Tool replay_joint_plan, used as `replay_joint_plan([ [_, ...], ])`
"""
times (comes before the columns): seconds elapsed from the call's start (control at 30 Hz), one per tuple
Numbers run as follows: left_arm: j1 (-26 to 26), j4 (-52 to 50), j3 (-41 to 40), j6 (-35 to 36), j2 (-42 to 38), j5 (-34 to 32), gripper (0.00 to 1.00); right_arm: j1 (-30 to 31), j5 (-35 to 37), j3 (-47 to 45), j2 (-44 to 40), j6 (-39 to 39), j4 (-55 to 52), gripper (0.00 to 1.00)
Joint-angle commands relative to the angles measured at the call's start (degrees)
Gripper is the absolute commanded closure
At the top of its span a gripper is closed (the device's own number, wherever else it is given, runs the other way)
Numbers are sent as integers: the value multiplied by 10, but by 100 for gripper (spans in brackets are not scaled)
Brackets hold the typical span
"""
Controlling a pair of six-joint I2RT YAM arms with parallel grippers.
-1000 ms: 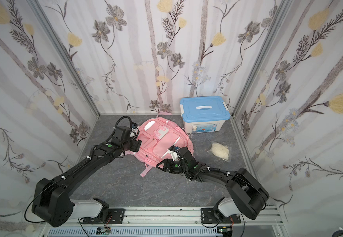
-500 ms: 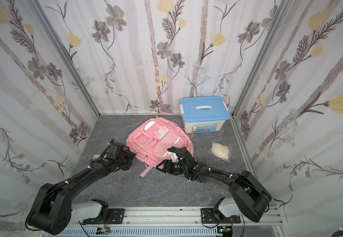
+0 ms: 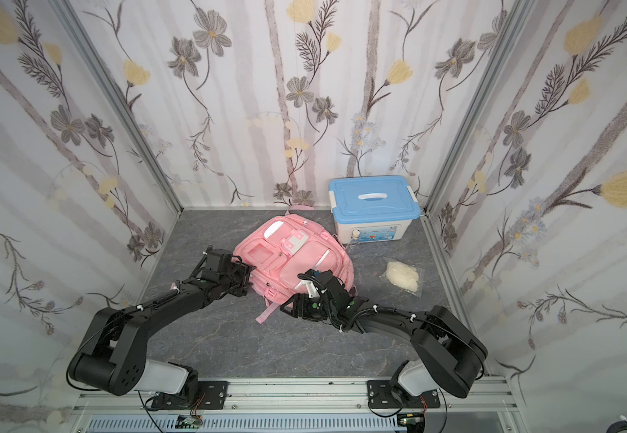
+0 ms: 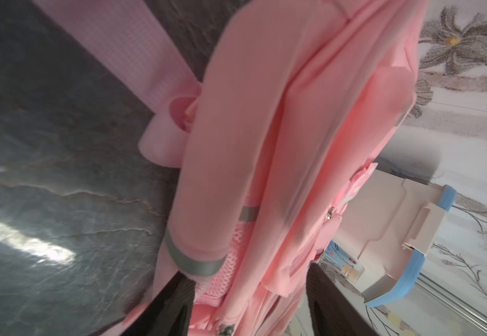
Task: Zip up the backpack
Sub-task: Zip the zipper on the backpack.
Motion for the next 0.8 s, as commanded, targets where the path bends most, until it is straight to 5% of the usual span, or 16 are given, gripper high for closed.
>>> replay_joint_plan([
  [0.0, -1, 39, 11, 8, 13, 10, 43, 5, 16, 0, 4, 7, 16, 33],
  [0.4, -3, -26, 4, 18, -30, 2, 47, 11, 30, -5, 2, 15, 12, 31],
  [0.77, -6, 36, 24, 22, 49, 8, 50, 11, 38, -1, -2, 17, 9, 31],
])
